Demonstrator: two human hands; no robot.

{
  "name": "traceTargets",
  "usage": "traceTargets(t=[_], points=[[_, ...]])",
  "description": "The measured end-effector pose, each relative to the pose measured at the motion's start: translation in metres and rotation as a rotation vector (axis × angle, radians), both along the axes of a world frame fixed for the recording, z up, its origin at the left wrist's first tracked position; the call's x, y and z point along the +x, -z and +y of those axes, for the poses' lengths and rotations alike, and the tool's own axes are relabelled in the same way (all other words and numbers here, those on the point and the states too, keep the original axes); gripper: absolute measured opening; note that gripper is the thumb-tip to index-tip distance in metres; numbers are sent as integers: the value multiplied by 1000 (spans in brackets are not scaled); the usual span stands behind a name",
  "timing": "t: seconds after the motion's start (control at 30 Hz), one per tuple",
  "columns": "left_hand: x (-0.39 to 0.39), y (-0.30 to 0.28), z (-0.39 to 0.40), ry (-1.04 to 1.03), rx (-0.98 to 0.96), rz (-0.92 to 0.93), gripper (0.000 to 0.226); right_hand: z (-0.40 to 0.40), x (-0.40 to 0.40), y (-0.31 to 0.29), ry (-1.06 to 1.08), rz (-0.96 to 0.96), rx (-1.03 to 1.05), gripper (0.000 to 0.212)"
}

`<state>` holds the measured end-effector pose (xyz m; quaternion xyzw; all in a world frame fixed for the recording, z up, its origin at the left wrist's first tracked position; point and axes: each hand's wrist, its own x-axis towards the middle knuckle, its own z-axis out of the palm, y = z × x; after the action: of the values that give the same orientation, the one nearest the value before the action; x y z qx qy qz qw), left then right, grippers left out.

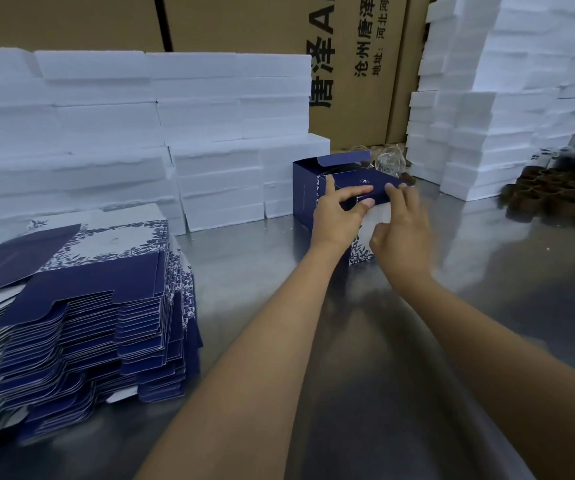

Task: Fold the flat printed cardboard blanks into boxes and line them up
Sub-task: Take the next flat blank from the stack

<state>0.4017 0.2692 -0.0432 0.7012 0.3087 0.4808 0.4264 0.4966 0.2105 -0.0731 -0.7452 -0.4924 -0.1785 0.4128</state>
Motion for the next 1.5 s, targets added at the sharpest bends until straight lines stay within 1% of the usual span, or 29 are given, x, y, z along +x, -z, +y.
traceTargets(t=[0.07,0.17,0.2,0.27,0.33,0.4,0.47,0.5,0.6,0.73,0.8,0.9,1.03,1.1,1.17,1.27,1.33,1.4,1.43,1.5], points=[[-4,1,-4,12,-2,81,49,-3,-5,4,-16,57,-40,78],[-16,10,-13,-7,-61,211,90,-17,-19,14,-57,131,-91,95],[-21,15,-18,-14,-103,220,98,-22,-24,18,-61,141,-96,97],[-31,24,-30,-11,-167,217,104,-33,-31,23,-53,166,-117,97],[-41,33,-43,-13,-195,203,100,-39,-38,21,-59,211,-175,91],[-53,40,-57,-32,-211,187,87,-47,-47,19,-75,236,-240,83],[-65,44,-69,-55,-223,215,75,-56,-58,17,-104,250,-269,75],[-69,44,-76,-59,-240,245,73,-61,-64,16,-124,258,-278,71],[-84,32,-95,-64,-275,295,69,-77,-82,10,-190,299,-282,62],[-113,8,-116,-111,-216,259,54,-95,-112,-5,-269,328,-233,57],[-131,-2,-124,-113,-190,260,53,-101,-130,-13,-306,326,-227,55],[-162,-15,-138,-143,-129,278,60,-107,-162,-25,-368,324,-223,55],[-212,-31,-153,-242,85,319,61,-110,-205,-34,-479,361,-244,54],[-240,-36,-154,-321,191,351,57,-106,-227,-38,-527,450,-263,56],[-269,-39,-149,-436,247,371,54,-98,-245,-40,-555,597,-324,61],[-314,-40,-141,-581,265,396,50,-87,-264,-38,-601,861,-423,68],[-341,-40,-136,-656,276,419,49,-83,-270,-31,-617,969,-442,67],[-366,-39,-131,-752,275,486,48,-79,-275,-24,-630,993,-413,66],[-378,-39,-128,-811,243,539,48,-77,-277,-22,-637,978,-382,67],[-397,-37,-123,-904,82,630,53,-73,-280,-23,-646,922,-312,68]])
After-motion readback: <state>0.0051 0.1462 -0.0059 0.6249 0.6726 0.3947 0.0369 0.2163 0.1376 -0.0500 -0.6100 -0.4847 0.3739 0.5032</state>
